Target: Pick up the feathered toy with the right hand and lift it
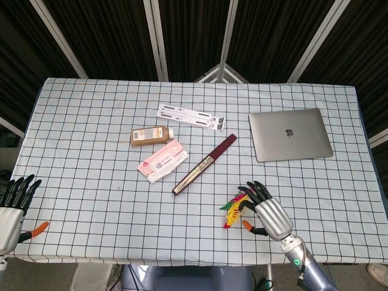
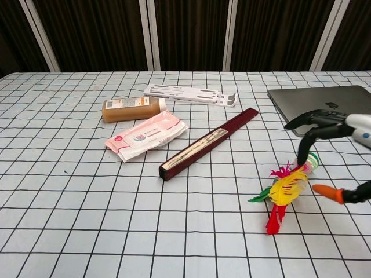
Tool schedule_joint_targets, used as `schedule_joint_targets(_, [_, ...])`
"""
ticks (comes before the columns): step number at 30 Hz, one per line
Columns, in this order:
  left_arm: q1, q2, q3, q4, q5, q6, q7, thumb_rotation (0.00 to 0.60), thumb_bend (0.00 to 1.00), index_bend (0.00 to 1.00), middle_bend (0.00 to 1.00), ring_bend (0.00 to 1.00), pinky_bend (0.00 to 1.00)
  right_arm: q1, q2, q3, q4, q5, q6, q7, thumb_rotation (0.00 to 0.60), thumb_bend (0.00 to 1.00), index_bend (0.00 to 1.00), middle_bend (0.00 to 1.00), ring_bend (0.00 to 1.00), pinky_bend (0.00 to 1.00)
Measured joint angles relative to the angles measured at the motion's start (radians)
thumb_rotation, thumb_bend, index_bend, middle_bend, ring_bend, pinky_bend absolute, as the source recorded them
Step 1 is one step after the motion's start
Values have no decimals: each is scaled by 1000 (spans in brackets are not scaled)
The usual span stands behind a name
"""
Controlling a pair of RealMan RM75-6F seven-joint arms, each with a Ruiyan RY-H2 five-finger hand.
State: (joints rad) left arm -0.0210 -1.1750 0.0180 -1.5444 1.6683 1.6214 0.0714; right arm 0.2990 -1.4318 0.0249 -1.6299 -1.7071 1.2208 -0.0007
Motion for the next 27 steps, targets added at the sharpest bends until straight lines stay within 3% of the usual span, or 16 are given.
schedule_joint_targets(10, [-2,3,-1,1,-2,-3,-13,600,0,0,0,0,0,25,-147,2,29,57,-36,-78,600,364,474,164,0,0])
schedule_joint_targets(18, [-2,3,1,0,-1,-5,-15,600,0,0,0,0,0,24,-164,0,47,79,-21,-81,600,364,473,164,0,0])
schedule_joint_targets(27, [-3,2,4,0,4,-5,-15,600,0,0,0,0,0,14,-155,-27,-7,53,15,-93,600,364,474,164,0,0])
